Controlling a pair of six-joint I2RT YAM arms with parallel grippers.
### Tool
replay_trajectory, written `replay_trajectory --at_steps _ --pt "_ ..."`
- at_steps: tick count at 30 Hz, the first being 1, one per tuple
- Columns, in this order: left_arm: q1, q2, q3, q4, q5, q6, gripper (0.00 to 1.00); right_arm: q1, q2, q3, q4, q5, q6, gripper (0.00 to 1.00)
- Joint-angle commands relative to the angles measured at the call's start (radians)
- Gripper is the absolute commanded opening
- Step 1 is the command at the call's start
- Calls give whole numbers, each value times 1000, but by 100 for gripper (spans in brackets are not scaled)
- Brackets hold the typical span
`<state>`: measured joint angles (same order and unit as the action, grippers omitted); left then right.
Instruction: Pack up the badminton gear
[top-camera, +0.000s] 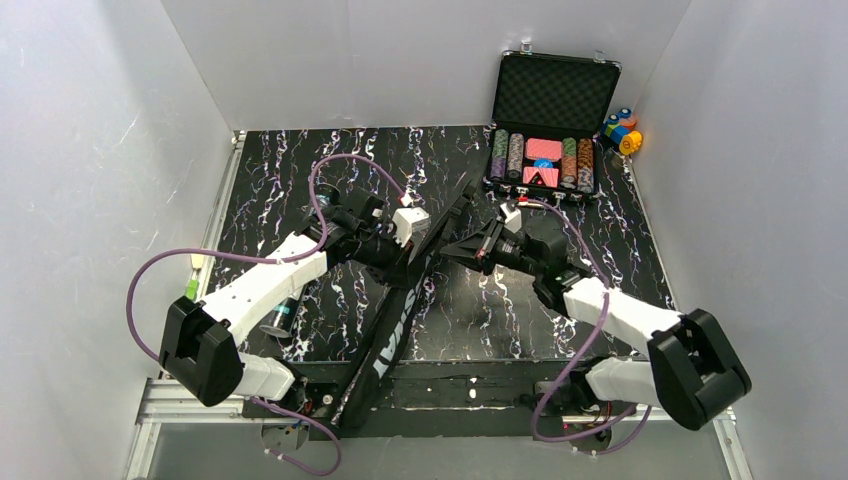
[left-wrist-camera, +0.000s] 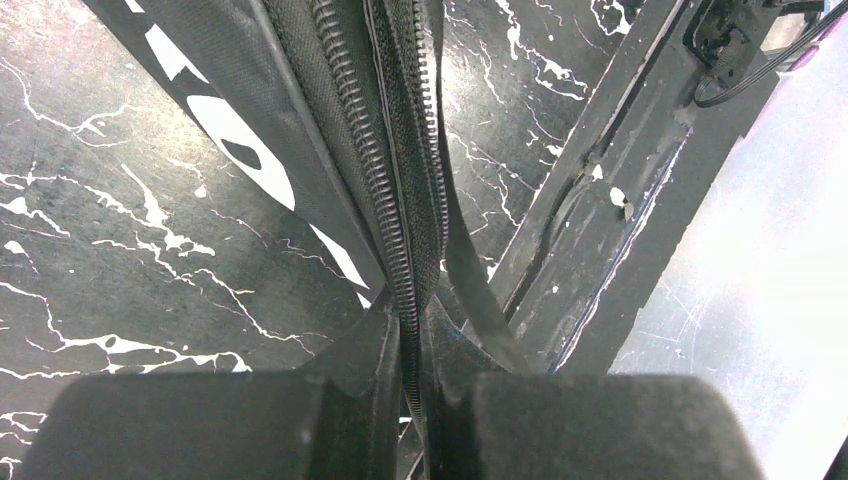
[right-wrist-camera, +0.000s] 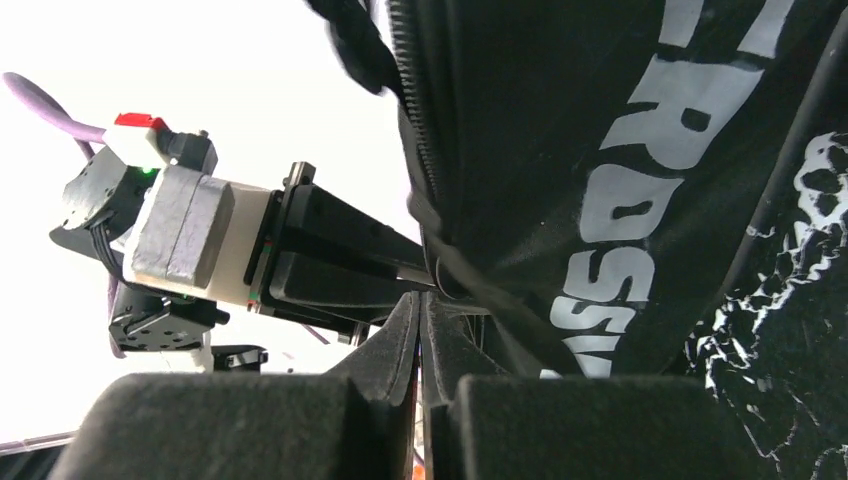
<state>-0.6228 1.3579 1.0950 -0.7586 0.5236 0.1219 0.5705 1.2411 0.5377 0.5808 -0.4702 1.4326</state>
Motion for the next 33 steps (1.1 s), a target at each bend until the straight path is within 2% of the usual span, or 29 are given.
replay_trajectory --at_steps 1,3,7,10,13,20,33 --pt "7 -40 58 50 32 -2 0 -41 -114 40 -171 52 -86 17" --pt "10 -46 59 45 35 -1 0 -91 -166 66 -292 74 -142 32" --pt "15 -56 56 41 60 1 0 -218 -237 82 -392 66 -210 41" --pt "19 -60 60 40 82 0 0 -317 -241 88 -391 19 -222 41" --pt "21 -59 65 35 93 0 0 -361 -208 109 -352 -18 -228 41" --pt "21 -42 76 27 102 -1 0 -363 -64 176 -190 -67 -181 41" --pt "21 -32 83 22 102 4 0 -341 74 281 -119 -62 -150 42"
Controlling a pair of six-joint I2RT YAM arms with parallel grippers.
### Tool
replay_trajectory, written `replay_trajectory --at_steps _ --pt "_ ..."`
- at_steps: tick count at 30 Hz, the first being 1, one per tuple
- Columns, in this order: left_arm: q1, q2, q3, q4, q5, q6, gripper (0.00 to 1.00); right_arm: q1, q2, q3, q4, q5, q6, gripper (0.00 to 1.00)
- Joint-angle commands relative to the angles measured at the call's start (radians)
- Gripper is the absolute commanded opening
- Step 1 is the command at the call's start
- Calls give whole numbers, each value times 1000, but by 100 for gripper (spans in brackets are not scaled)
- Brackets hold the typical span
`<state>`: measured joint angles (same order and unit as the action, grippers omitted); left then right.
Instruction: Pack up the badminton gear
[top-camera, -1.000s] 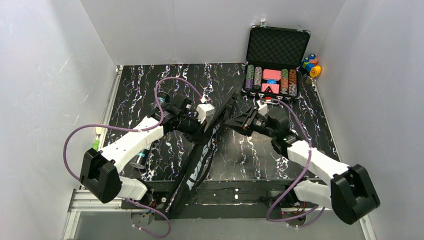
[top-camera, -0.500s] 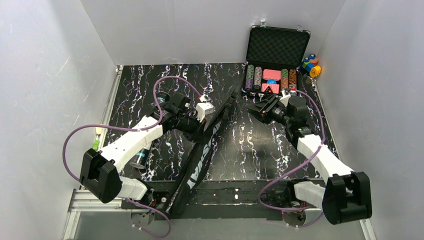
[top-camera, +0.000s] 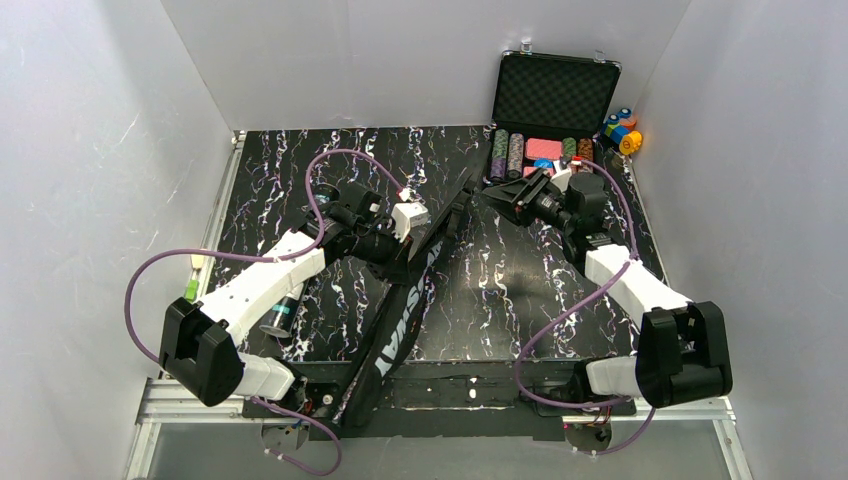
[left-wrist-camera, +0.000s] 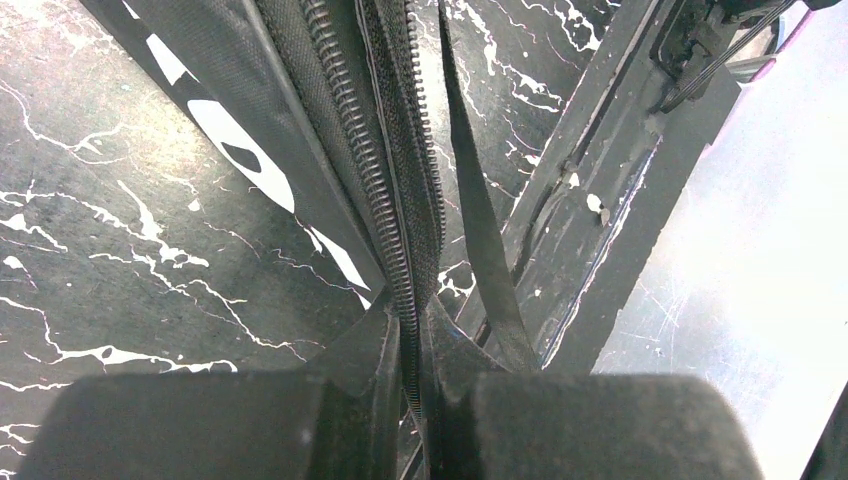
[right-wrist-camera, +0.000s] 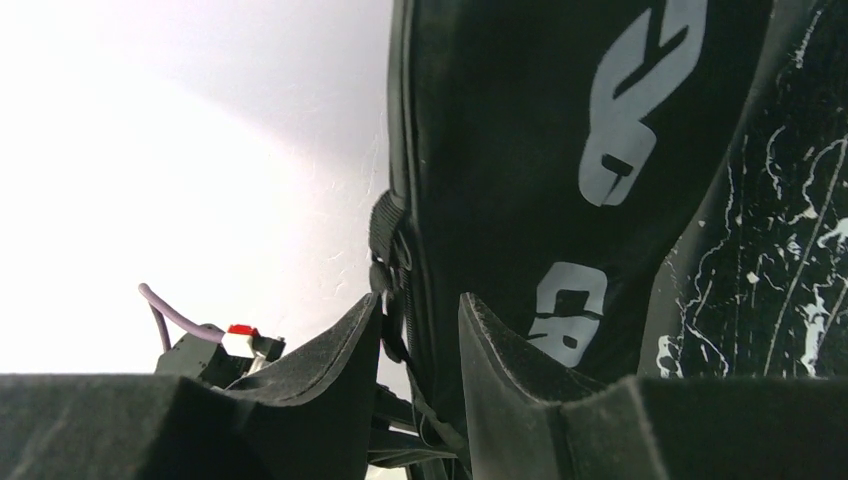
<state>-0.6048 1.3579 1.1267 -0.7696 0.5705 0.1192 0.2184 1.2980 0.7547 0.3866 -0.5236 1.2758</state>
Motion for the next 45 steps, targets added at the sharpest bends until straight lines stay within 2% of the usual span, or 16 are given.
replay_trajectory --at_steps 1,8,15,31,36,41,45 --pt "4 -32 51 32 55 7 0 13 24 68 78 -8 9 42" --pt "4 -33 53 33 53 6 0 25 54 78 98 -9 19 38" --pt "4 -35 54 32 53 8 0 29 81 81 124 -15 36 29" --pt "4 -36 46 32 52 11 0 45 100 87 154 -9 53 22" --pt "4 -38 46 32 49 11 0 48 101 83 160 -10 56 14" --pt "4 -40 43 33 49 10 0 49 99 75 161 -7 61 1" --pt "4 -44 41 33 48 10 0 49 99 72 164 -3 65 1"
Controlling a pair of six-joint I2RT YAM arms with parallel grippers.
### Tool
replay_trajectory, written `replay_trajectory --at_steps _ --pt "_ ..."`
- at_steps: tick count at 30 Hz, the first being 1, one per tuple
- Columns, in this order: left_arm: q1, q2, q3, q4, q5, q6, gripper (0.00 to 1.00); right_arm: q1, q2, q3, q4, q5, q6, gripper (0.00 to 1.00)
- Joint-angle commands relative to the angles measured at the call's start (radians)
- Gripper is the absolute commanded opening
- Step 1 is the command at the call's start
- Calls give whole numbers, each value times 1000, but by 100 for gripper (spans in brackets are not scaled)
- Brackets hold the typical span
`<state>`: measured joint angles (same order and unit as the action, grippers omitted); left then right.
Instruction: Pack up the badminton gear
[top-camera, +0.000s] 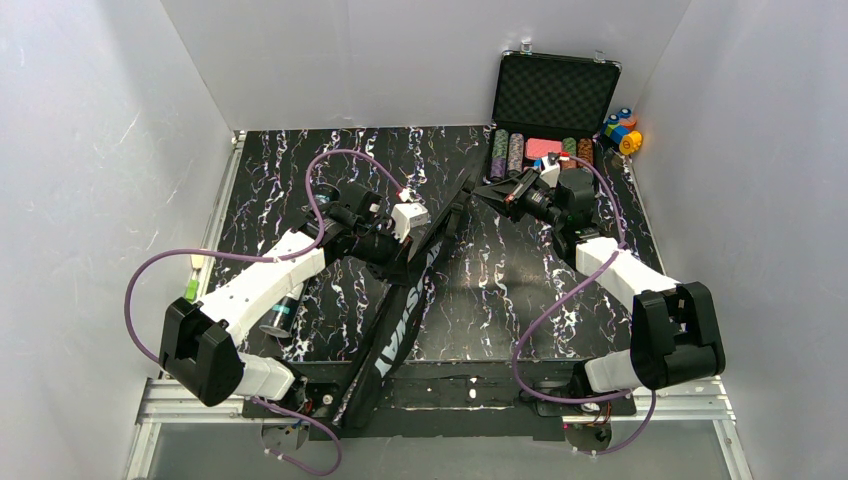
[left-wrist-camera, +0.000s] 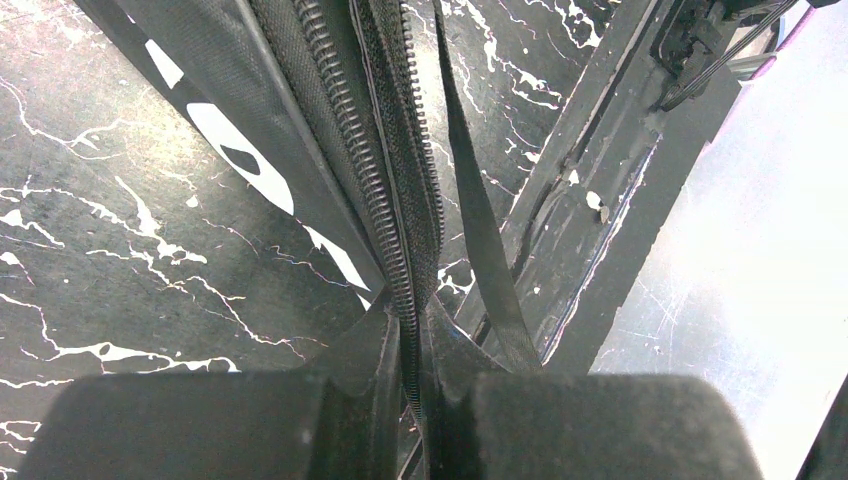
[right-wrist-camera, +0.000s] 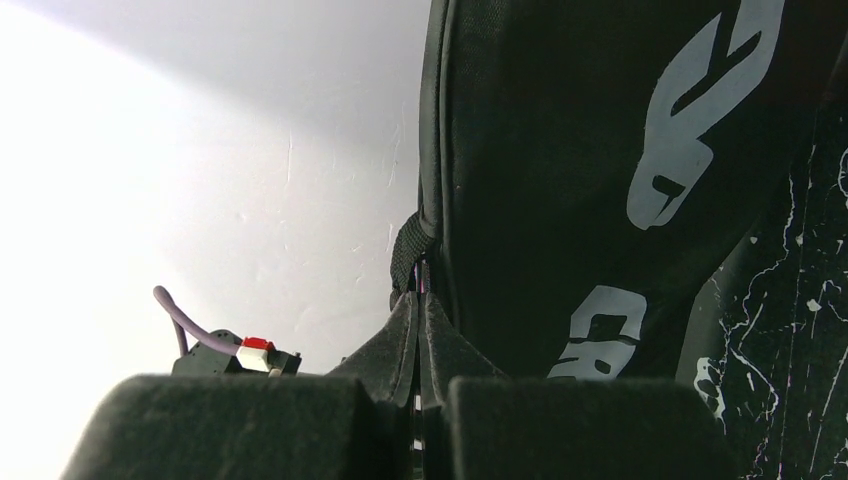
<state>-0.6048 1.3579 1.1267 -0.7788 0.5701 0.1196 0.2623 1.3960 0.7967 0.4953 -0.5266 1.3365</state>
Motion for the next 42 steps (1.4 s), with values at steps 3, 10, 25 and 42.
replay_trajectory --at_steps 3,10,25,42 --pt "3 -46 38 45 47 7 0 5 -1 23 57 0 5 1" --pt "4 -42 39 48 48 6 0 47 -15 -28 89 3 18 1" --pt "4 -53 35 51 34 3 0 264 -124 -176 121 50 57 1" --pt "9 -71 33 43 49 1 0 52 -309 -87 -248 60 -125 39"
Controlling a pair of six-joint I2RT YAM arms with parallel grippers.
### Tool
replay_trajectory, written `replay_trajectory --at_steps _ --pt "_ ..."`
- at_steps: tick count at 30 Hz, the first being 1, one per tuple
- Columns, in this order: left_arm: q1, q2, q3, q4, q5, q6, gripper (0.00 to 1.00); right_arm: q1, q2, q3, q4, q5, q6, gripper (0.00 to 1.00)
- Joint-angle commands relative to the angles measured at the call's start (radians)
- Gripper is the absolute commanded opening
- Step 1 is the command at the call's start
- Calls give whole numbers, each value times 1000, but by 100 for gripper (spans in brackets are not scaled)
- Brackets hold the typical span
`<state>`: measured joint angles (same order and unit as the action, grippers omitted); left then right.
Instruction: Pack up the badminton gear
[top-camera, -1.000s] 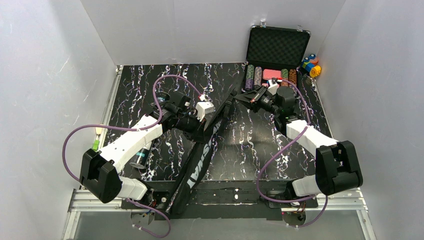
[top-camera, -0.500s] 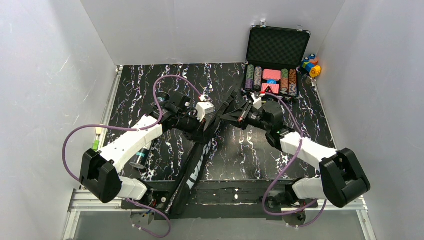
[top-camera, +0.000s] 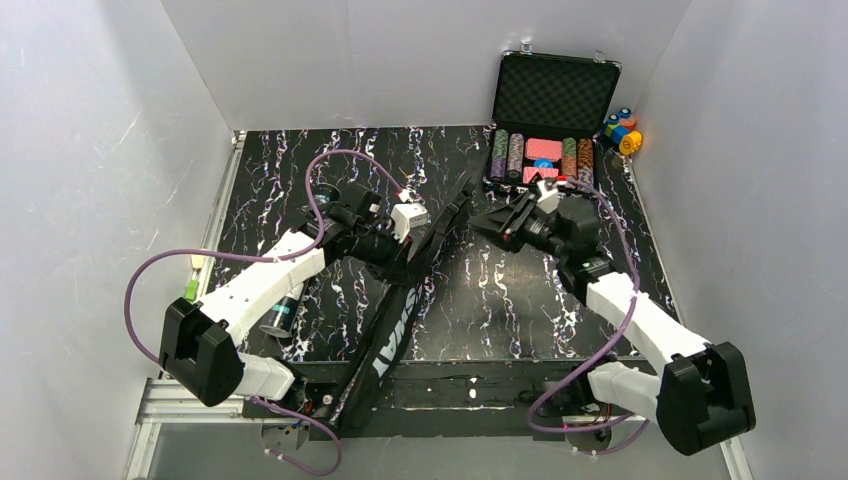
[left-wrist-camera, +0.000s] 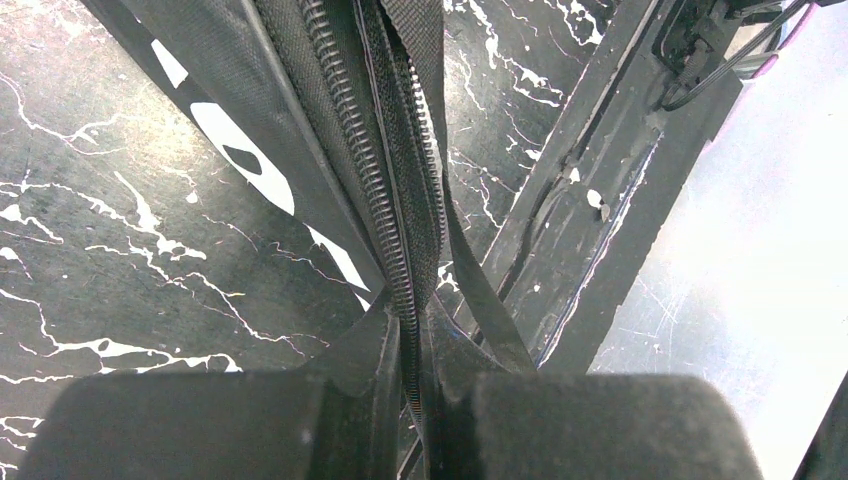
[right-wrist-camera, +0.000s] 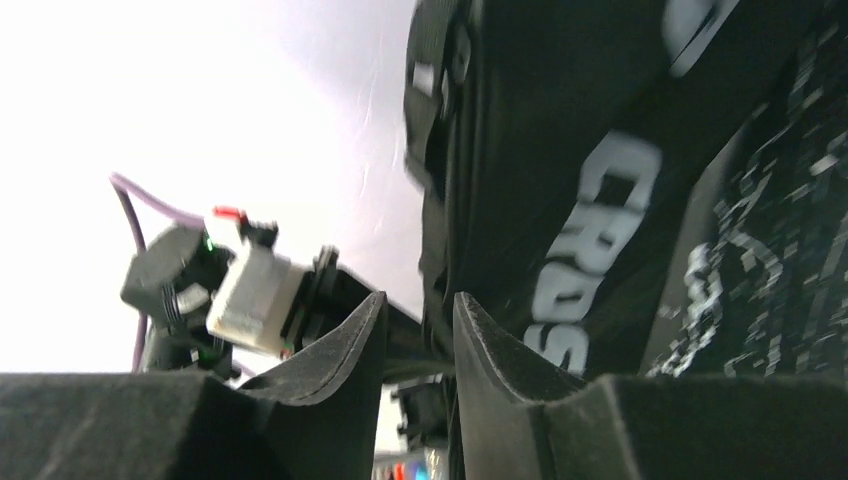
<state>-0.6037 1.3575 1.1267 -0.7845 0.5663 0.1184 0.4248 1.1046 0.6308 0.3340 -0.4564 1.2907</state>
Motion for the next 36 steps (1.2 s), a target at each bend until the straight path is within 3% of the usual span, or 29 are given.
replay_trajectory --at_steps 1,8,20,36 --pt "8 -70 37 46 59 3 0 -140 -3 92 -85 -22 -84 39" --pt "9 -60 50 27 81 7 0 -184 97 172 -29 -79 -99 42" --pt "9 -47 60 2 103 12 0 -184 213 181 101 -117 -65 36" --pt "8 -49 61 -2 106 13 0 -184 277 201 175 -130 -21 22"
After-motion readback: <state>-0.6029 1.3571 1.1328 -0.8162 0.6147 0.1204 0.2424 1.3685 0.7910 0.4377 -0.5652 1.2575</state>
